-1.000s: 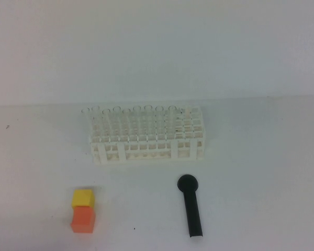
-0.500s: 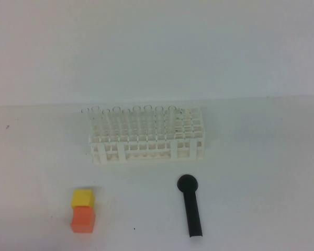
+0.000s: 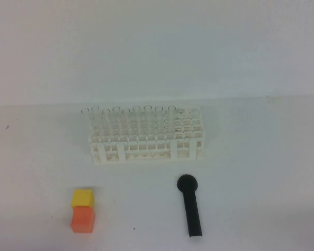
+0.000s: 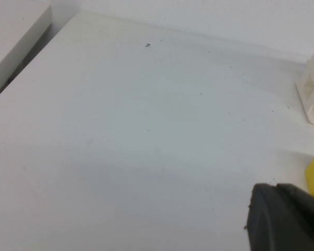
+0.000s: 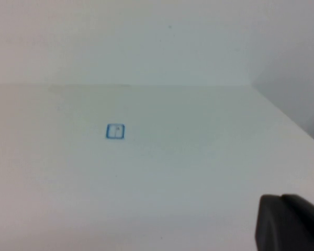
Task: Place the test tubes
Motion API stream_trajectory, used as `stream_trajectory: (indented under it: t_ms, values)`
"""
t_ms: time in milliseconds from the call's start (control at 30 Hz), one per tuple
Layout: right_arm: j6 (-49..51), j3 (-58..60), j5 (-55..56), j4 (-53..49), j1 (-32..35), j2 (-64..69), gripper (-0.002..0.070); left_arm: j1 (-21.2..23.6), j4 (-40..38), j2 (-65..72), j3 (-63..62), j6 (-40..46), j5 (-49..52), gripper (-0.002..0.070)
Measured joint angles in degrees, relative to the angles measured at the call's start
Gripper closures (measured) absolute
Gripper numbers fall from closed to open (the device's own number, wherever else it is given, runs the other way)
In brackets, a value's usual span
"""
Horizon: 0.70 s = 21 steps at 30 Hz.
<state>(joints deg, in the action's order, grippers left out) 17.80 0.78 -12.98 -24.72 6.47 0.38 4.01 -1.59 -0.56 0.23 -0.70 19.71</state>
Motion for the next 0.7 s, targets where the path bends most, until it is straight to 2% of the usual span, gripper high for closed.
stream_trajectory:
  t_ms: [233, 700]
  values:
    - [0.1, 0.6, -8.8, 1.1, 0.2, -1.1, 0.0678, 0.0, 0.0, 0.1, -0.1, 0.0, -0.1, 0.0676]
    - [-0.3, 0.5, -9.5, 1.2, 0.2, -1.1, 0.0678, 0.0, 0.0, 0.1, -0.1, 0.0, -0.1, 0.0669]
